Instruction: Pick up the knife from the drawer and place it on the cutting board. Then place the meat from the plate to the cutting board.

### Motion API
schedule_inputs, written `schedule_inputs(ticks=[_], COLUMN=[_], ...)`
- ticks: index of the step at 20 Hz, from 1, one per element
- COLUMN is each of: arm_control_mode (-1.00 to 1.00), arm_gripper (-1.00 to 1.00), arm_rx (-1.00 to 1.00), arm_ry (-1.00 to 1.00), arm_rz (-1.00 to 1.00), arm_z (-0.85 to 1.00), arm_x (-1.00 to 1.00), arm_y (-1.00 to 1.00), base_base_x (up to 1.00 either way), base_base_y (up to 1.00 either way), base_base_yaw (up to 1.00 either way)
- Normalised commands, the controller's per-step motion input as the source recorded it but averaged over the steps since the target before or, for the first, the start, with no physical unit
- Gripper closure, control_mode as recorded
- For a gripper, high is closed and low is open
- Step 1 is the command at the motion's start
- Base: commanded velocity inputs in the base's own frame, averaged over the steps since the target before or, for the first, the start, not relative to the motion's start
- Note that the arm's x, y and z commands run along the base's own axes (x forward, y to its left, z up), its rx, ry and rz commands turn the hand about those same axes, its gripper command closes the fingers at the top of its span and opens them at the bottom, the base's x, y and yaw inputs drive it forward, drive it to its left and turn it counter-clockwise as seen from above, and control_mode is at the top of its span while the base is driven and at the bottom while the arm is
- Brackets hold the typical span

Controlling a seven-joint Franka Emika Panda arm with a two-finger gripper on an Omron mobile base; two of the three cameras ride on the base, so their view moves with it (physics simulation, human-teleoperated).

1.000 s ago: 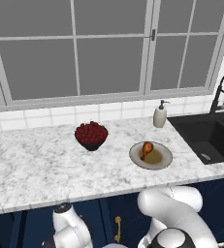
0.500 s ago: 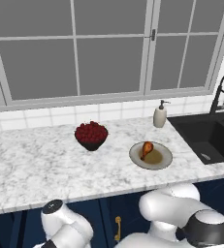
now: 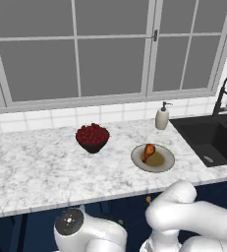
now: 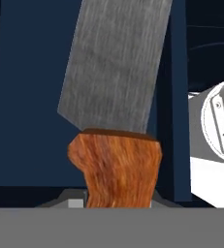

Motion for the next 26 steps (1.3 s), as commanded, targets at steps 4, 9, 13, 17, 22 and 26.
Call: schedule_inputs(ticks=[4,9,13,17,22,26], arm_control_mode=[-1.0,-1.0,-1.0,-1.0,-1.0,-1.0], arm_gripper=[1.0,1.0,1.0,1.0,1.0,1.0], arm_rx=[0.26,0.3,0.13,0.06,0.13,0.0], arm_ry=[-0.03,-0.02,0.0,0.0,0.0,-0.01], arm_rz=[-0.05,-0.06,-0.01,0.0,0.0,0.0], arm_z=[1.0,1.0,0.68,0.25,-0.02,-0.01], arm_x=[0.31,0.37,0.33,0.28,0.04,0.0], arm_y=[-1.0,-1.0,-0.56,-0.37,-0.57,-0.06], base_base_x=[0.0,0.0,0.0,0.0,0.0,0.0], base_base_y=[0.0,0.0,0.0,0.0,0.0,0.0], base_base_yaw=[0.0,0.0,0.0,0.0,0.0,0.0])
